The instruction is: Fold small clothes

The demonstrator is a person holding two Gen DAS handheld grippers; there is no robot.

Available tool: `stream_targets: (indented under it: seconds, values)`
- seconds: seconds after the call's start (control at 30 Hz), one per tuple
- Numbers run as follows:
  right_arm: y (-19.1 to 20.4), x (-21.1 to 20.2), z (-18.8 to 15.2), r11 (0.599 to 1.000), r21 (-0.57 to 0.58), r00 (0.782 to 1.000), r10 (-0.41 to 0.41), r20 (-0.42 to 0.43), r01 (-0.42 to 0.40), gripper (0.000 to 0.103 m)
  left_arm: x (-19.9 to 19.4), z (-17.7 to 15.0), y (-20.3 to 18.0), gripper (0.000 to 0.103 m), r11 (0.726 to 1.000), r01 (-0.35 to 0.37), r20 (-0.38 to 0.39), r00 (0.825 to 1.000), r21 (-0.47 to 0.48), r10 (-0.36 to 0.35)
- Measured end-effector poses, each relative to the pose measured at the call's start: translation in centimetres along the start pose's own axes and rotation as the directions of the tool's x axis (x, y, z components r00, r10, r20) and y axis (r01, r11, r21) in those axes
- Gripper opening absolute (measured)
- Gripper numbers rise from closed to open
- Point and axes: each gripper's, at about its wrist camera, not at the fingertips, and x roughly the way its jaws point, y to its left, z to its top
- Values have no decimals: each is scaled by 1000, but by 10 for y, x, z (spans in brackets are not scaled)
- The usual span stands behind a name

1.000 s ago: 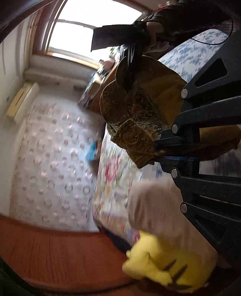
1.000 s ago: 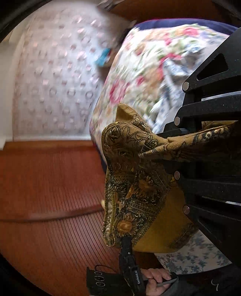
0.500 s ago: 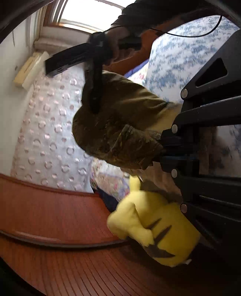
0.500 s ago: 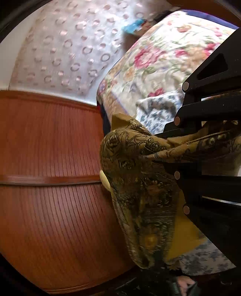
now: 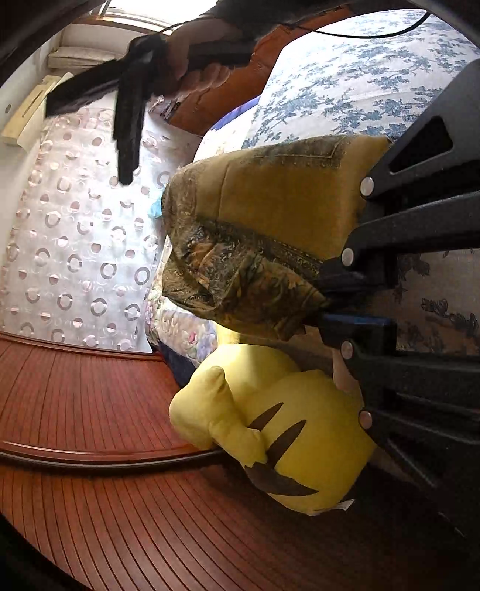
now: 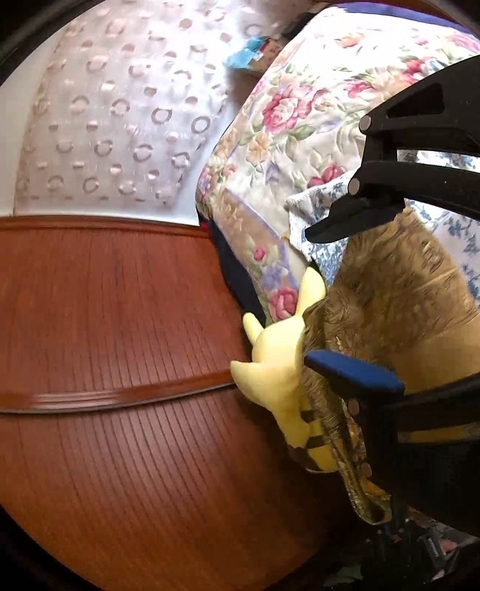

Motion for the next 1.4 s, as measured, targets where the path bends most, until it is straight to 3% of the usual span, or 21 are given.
stream_targets:
  seconds: [0.07,0.13,0.2,0.3,0.57,0.73,1.0,1.2,1.4]
  values:
    - [-1,-7,-15,1000,14,1000,-2,-1,2,63,-3,1,-1,21,1000,-8,3,1000,12,8]
    - [1,-10,-28,1000,25,1000,-6,-8,6,63,-10,2,-2,41,1000,-8,19,1000,21,8]
    - [5,-13,-39,999,40,1000,-12,-13,13,63,-18,4,-5,49,1000,-1,41,999,30,0]
    - [10,-32,-58,997,68,1000,-27,-13,28,63,-31,6,-11,82,998,-2,78,997,56,-2]
    - [43,-115,-104,992,98,996,-84,40,80,63,-58,9,-50,86,991,1,146,989,132,-20]
    - [65,-162,-139,981,133,986,-152,70,142,64,-72,5,-84,86,983,39,165,984,181,-69]
    - [100,-221,-181,947,208,959,-267,95,243,81,-90,-7,-138,86,963,107,171,973,249,-153]
    - [123,-278,-202,887,312,909,-394,133,339,83,-102,-8,-172,86,954,148,166,967,260,-195]
    - [151,-330,-222,826,378,846,-506,170,418,83,-120,-12,-197,86,951,126,199,962,281,-187]
